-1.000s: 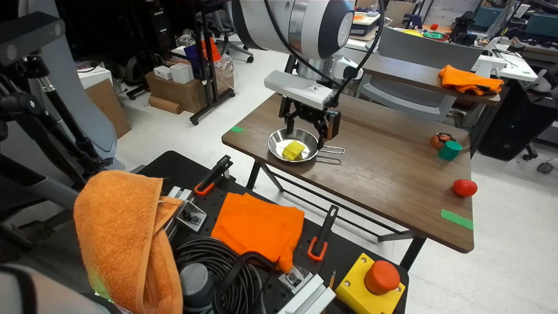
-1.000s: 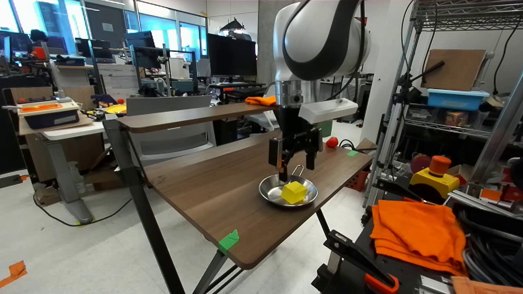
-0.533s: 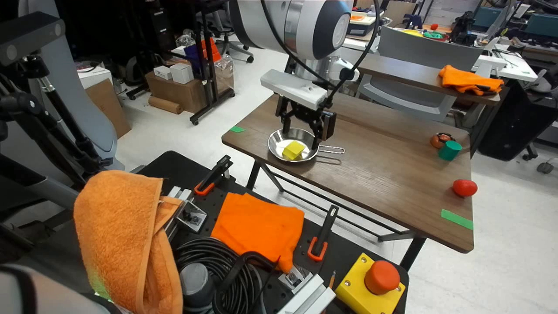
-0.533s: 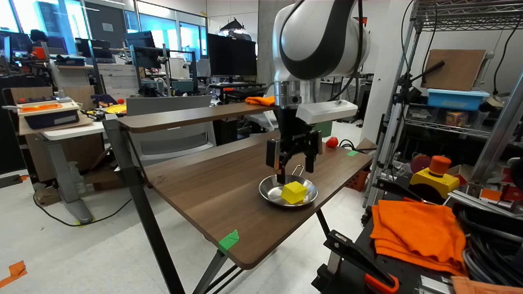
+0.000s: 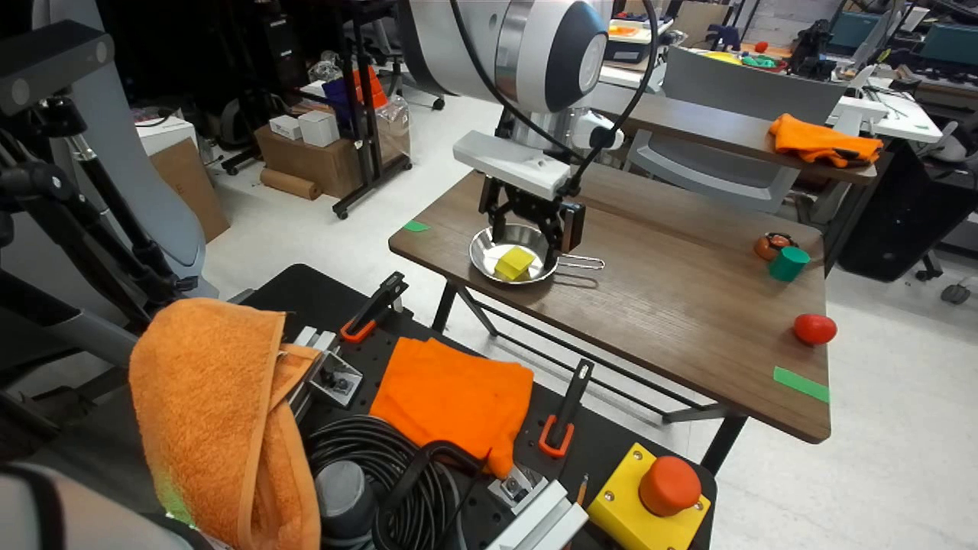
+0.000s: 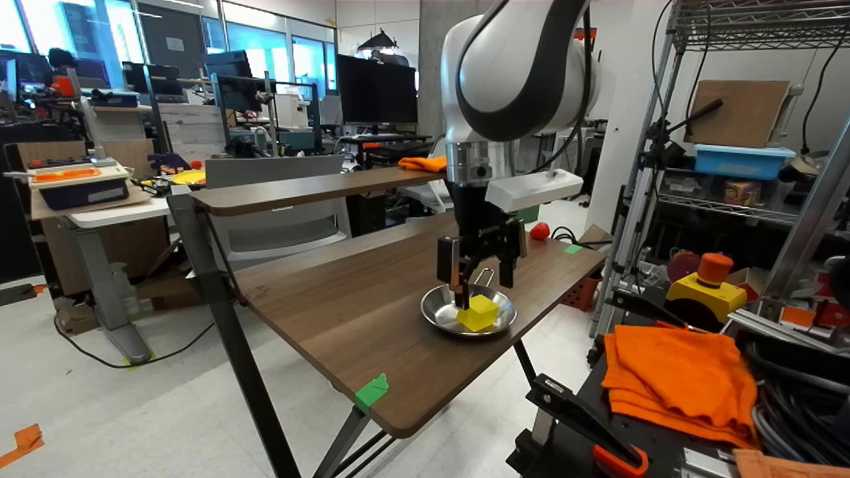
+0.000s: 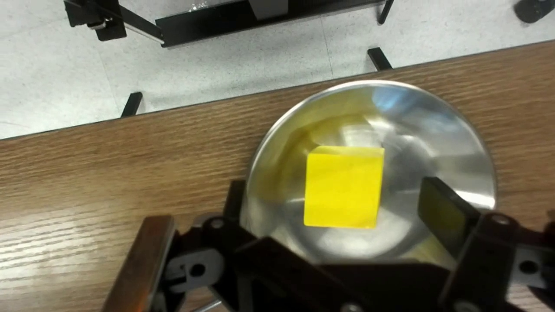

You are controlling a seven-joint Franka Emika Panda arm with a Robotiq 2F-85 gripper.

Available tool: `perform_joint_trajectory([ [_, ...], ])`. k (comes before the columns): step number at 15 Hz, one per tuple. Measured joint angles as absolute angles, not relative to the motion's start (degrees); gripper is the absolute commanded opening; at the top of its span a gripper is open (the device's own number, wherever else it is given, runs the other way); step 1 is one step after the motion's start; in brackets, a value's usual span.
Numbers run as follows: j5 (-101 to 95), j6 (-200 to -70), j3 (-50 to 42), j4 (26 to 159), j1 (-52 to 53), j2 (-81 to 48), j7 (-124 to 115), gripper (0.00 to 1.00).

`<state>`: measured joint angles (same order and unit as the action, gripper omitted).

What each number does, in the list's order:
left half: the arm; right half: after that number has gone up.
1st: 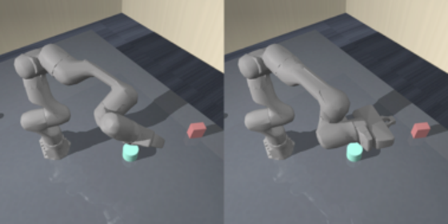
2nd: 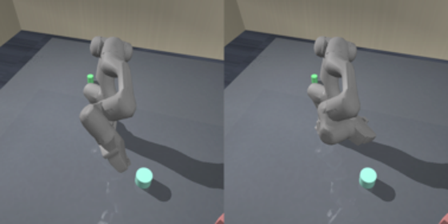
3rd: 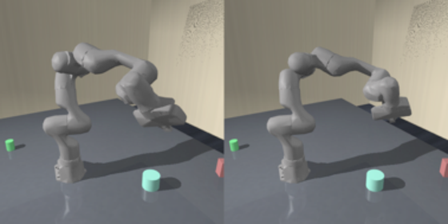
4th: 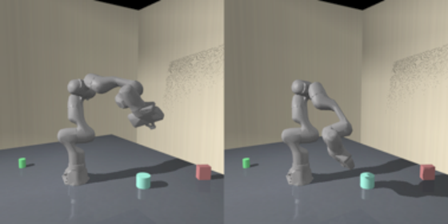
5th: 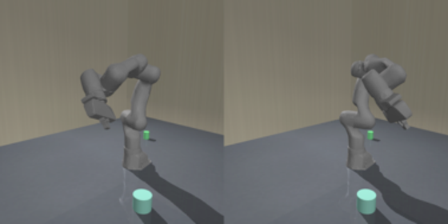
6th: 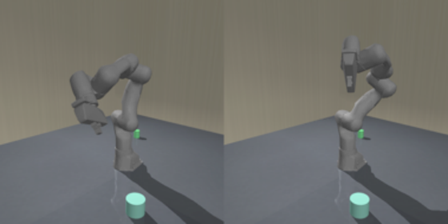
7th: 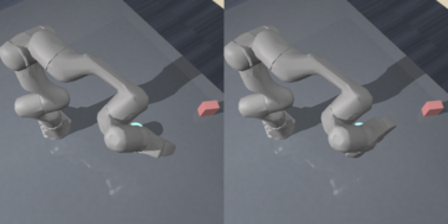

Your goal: Put the yellow block on the silver pan then remove it from the pan

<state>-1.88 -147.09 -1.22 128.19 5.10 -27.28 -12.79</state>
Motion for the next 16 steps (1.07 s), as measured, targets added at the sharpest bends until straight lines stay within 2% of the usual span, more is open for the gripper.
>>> perform_joint_trajectory([
  [16,-5.29,-145.96,-2.84,128.17,6.71,-29.09,-13.07,1.00],
])
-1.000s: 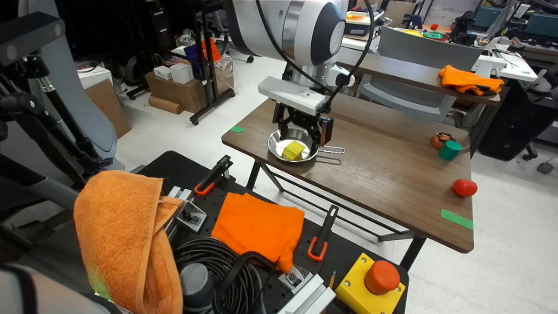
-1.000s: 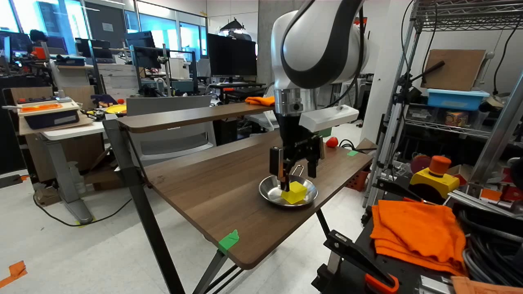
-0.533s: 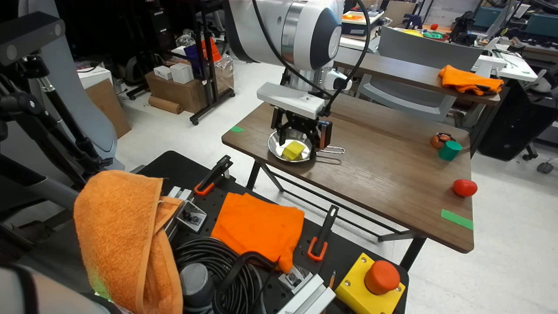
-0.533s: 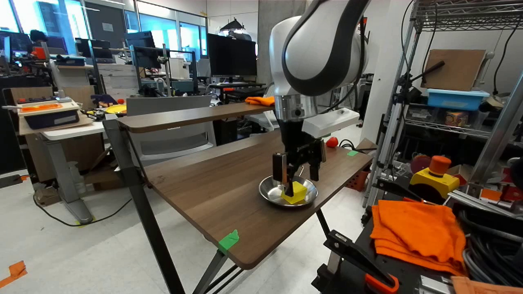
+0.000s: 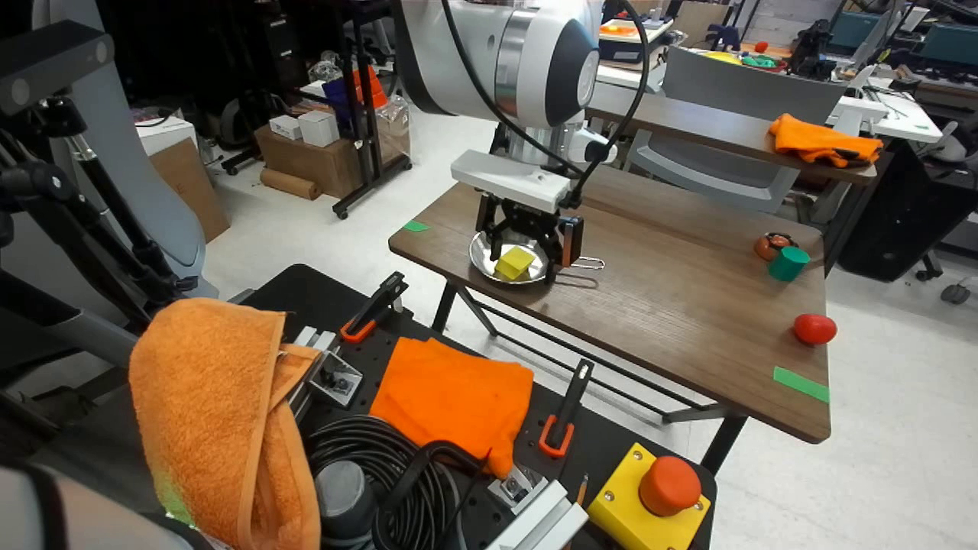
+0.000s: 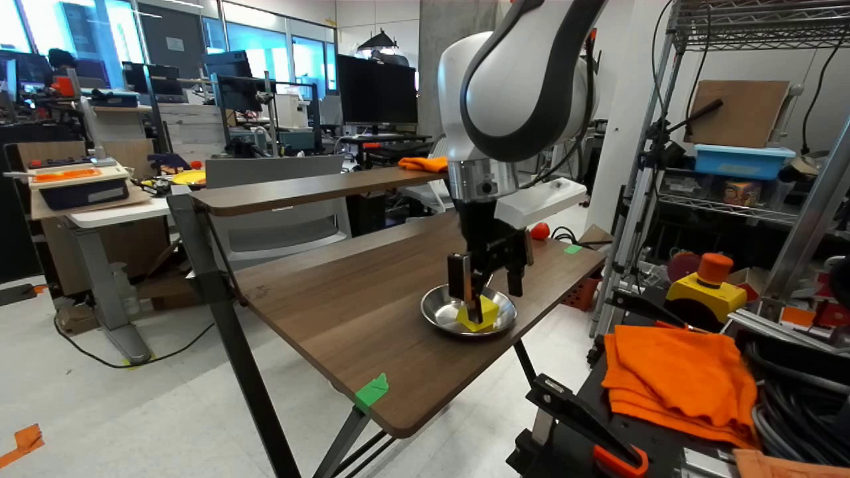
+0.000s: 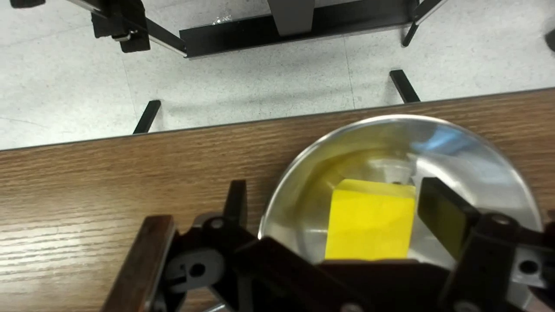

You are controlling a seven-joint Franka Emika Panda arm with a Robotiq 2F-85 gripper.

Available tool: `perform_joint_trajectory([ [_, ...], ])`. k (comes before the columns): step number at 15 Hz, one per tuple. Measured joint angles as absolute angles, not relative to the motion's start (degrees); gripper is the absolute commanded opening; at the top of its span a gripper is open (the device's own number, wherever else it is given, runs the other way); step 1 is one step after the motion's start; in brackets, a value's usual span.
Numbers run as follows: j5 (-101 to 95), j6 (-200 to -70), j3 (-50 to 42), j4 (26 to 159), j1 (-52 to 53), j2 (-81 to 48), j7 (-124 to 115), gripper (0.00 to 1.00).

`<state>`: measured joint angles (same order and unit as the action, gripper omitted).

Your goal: Put the yellow block on the silver pan then remove it from the pan

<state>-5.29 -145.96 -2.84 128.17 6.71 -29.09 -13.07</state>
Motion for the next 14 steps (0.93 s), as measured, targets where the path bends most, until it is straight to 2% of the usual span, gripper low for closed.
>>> perform_joint_trajectory([
  [14,-0.48,-149.81,1.88,127.94,4.36,-29.07,-3.89,1.00],
])
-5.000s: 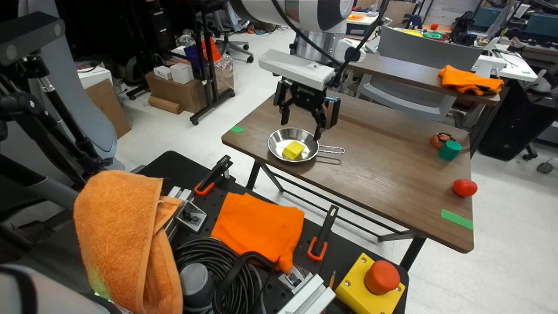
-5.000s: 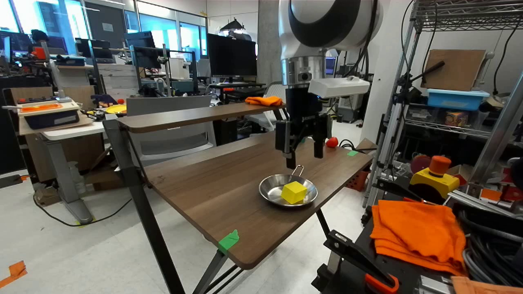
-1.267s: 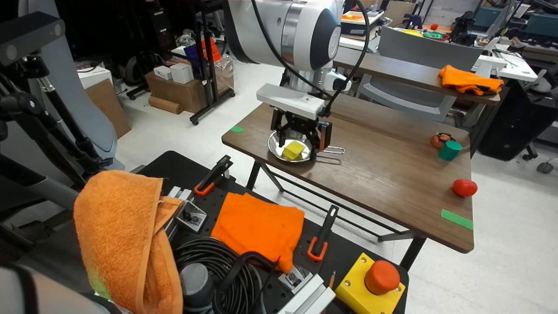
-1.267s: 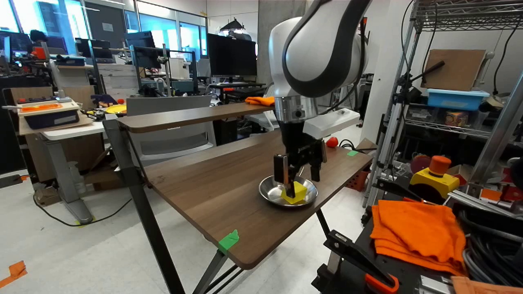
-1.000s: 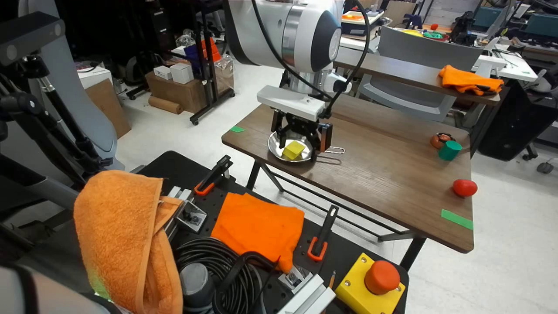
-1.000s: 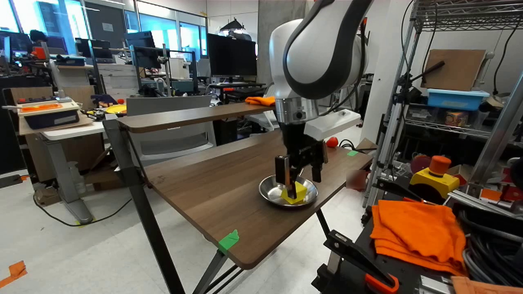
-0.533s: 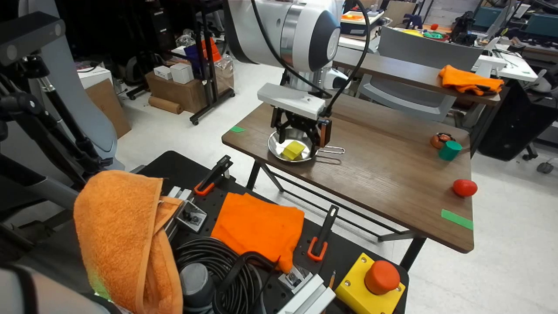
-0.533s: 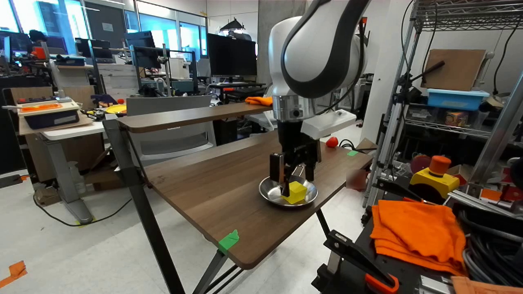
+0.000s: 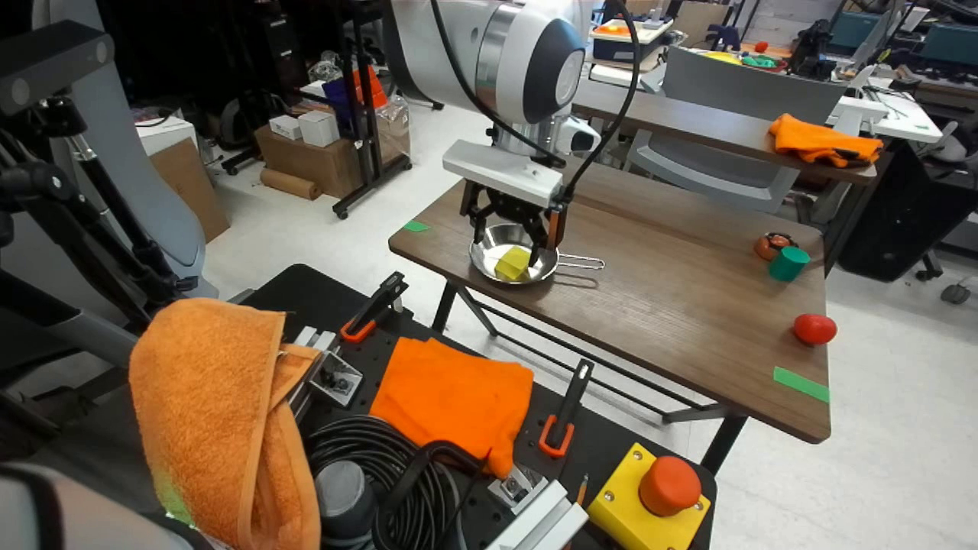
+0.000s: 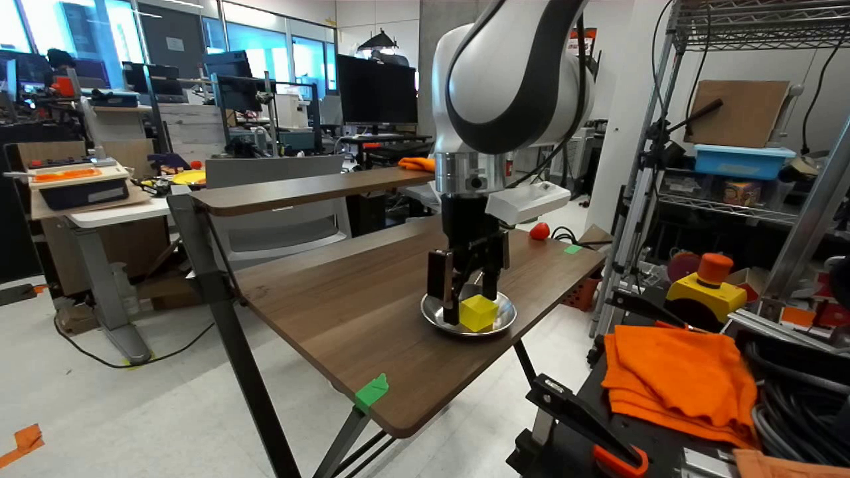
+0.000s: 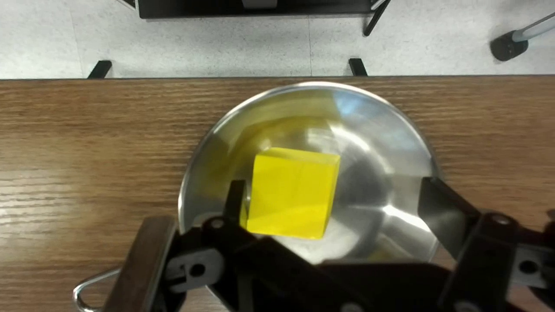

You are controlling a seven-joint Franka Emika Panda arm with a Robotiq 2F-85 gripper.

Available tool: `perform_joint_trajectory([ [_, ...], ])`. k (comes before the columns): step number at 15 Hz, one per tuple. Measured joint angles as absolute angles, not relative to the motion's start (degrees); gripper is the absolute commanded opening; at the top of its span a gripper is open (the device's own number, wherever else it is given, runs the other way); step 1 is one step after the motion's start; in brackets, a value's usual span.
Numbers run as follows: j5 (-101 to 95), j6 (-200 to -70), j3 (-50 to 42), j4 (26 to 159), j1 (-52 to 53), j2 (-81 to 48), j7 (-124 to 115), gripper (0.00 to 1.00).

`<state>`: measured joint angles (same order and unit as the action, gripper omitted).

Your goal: Put the yellow block on the silver pan then remove it from the pan

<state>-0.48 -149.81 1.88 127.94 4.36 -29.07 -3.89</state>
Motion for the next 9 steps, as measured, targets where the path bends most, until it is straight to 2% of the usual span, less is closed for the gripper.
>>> perform_joint_trajectory([
  [9,-0.50,-149.81,1.86,127.94,4.17,-29.07,-3.45,1.00],
])
